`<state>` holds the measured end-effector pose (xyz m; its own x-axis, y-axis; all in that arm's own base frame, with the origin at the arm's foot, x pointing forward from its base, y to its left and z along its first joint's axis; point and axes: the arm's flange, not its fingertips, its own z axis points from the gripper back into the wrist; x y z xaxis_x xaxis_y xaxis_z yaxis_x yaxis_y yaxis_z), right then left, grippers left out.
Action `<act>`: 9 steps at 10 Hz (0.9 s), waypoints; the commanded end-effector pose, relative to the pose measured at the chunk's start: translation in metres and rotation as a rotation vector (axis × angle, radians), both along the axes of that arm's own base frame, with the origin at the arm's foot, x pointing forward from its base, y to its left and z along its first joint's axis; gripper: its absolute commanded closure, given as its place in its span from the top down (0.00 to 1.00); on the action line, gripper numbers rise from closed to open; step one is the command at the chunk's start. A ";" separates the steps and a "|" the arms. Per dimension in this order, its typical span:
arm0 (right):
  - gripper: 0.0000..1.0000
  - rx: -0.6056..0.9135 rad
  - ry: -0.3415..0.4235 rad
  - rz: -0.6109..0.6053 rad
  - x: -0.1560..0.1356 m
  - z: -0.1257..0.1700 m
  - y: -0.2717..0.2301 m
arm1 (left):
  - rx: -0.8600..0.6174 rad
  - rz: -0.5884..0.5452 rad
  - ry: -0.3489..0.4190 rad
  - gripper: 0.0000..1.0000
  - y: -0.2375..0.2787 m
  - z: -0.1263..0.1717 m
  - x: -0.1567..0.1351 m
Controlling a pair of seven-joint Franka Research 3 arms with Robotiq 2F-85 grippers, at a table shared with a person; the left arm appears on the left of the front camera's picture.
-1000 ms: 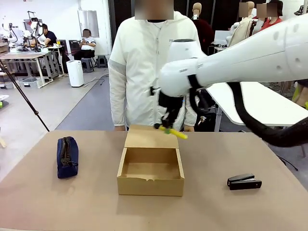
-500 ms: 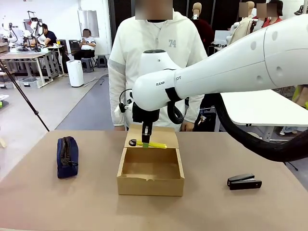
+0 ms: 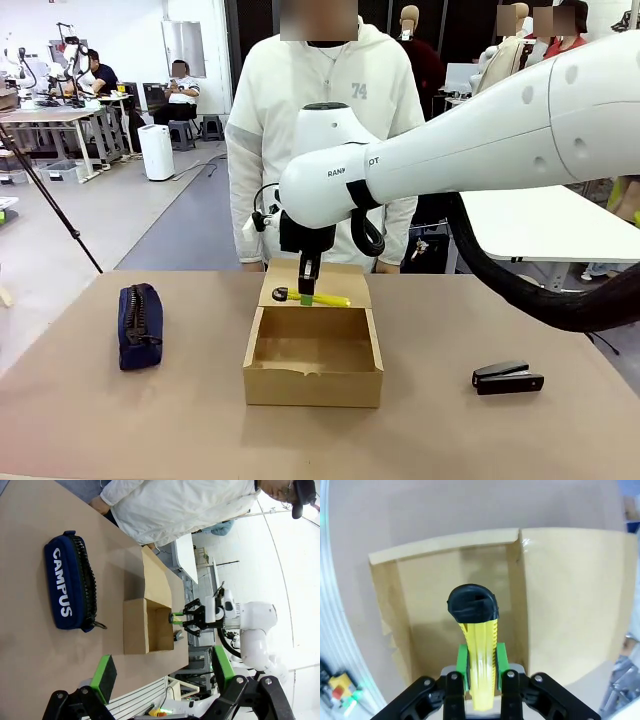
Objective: Pack the items into the box.
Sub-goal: Pick up the item indicated by the person and place it inside the Mailer Box.
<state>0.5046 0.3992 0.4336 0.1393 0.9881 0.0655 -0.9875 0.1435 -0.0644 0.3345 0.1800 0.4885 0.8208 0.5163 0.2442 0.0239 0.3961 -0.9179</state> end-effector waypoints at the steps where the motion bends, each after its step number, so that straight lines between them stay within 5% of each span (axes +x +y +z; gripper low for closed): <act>1: 0.00 -0.169 0.052 -0.003 -0.007 -0.037 0.014 | 0.005 -0.012 -0.012 1.00 0.001 0.001 -0.001; 4: 0.00 -0.154 0.104 0.029 -0.018 -0.081 0.019 | 0.005 -0.012 -0.012 1.00 0.001 0.001 -0.001; 7: 0.00 -0.077 0.131 -0.001 -0.015 -0.095 0.013 | 0.005 -0.012 -0.012 1.00 0.001 0.001 -0.001; 9: 1.00 -0.061 0.138 -0.001 -0.014 -0.094 0.011 | 0.005 -0.012 -0.012 1.00 0.001 0.001 -0.001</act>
